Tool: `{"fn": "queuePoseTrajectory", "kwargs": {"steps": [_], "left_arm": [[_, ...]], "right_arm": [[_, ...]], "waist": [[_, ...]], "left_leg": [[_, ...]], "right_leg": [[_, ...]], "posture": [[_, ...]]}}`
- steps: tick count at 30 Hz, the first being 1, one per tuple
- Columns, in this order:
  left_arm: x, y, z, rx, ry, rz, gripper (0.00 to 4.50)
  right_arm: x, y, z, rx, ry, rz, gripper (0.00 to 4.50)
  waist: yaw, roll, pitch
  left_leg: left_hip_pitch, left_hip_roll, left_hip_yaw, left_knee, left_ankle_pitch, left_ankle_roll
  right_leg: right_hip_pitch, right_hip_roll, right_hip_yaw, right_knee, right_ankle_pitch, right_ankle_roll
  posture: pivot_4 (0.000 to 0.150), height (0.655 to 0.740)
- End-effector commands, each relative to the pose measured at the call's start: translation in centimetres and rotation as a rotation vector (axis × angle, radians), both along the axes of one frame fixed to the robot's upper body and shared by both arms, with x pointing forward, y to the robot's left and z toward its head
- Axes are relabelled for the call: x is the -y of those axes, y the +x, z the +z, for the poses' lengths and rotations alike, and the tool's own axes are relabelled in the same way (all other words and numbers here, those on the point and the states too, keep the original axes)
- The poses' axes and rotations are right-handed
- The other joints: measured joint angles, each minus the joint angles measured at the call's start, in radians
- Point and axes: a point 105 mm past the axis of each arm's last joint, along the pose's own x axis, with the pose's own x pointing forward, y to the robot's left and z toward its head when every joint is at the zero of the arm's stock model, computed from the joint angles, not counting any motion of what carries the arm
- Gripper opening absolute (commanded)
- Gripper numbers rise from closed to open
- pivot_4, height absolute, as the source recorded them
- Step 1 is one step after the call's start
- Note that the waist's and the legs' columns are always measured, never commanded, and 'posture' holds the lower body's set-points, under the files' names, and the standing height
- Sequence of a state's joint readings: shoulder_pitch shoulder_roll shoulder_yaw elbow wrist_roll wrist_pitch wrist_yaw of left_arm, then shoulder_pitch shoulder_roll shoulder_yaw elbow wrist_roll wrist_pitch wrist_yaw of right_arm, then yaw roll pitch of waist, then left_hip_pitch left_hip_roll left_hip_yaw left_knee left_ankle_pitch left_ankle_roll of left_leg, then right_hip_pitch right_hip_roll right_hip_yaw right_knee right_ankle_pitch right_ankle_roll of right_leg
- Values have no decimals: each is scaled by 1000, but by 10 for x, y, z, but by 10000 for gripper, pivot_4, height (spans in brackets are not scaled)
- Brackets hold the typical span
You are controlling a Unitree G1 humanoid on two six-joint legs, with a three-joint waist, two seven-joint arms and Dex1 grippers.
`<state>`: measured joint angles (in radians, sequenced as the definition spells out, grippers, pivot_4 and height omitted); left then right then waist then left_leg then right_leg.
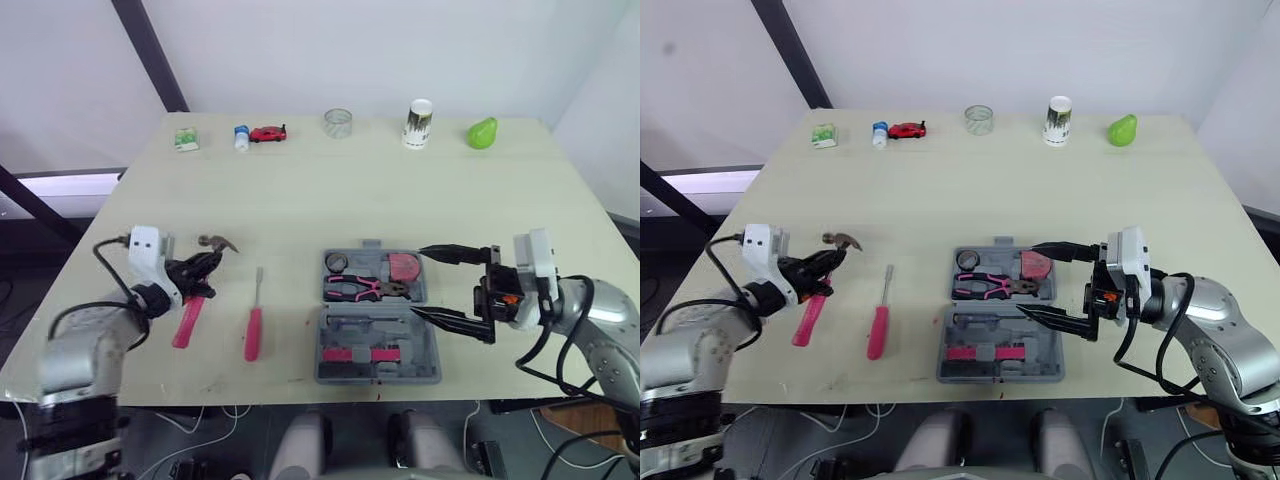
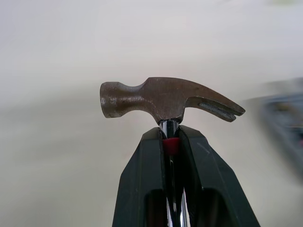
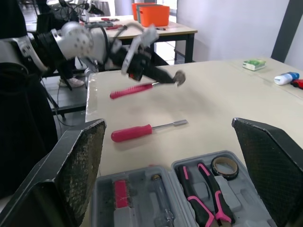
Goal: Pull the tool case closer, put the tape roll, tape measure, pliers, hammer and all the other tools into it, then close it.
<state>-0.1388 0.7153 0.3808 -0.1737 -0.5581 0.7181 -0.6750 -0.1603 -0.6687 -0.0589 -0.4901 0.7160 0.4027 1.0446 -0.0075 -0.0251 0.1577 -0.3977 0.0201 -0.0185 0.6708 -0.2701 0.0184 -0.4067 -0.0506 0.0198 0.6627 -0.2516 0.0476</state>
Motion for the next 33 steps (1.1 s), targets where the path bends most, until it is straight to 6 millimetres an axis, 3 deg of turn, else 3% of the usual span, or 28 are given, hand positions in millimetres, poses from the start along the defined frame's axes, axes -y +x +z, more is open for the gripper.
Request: {"fn": "queuePoseTrajectory", "kwargs": {"steps": [1,9,17,26,33], "left_arm": [[54,-20,22,40,119,-305,395],[133,-34,16,8,324,-623,395],[179,-23,-1,-131,419,-755,395],[235,-33,-22,-221,533,-923,395],[262,-40,-38,-320,645,-956,395]], "right_arm": [[17,-3,11,36,-17,-26,45000],[51,-20,8,-21,-109,-125,45000],[71,-34,7,-70,-202,-189,45000],[97,-39,-2,-105,-279,-227,45000],[104,-40,-5,-98,-285,-270,45000]], "waist": [[3,0,0],[11,1,1],[11,1,1],[18,1,2],[20,1,2]], "left_leg": [[0,0,0,0,0,0],[0,-2,2,0,0,0],[0,-3,2,1,0,0],[0,-4,6,2,0,1],[0,-4,7,3,0,1]], "right_leg": [[0,0,0,0,0,0],[0,2,2,0,0,0],[1,5,3,0,0,1],[1,5,3,0,0,1],[2,6,4,0,0,1]], "posture": [[1500,7400],[1500,7400],[1500,7400],[1500,7400],[1500,7400]]}}
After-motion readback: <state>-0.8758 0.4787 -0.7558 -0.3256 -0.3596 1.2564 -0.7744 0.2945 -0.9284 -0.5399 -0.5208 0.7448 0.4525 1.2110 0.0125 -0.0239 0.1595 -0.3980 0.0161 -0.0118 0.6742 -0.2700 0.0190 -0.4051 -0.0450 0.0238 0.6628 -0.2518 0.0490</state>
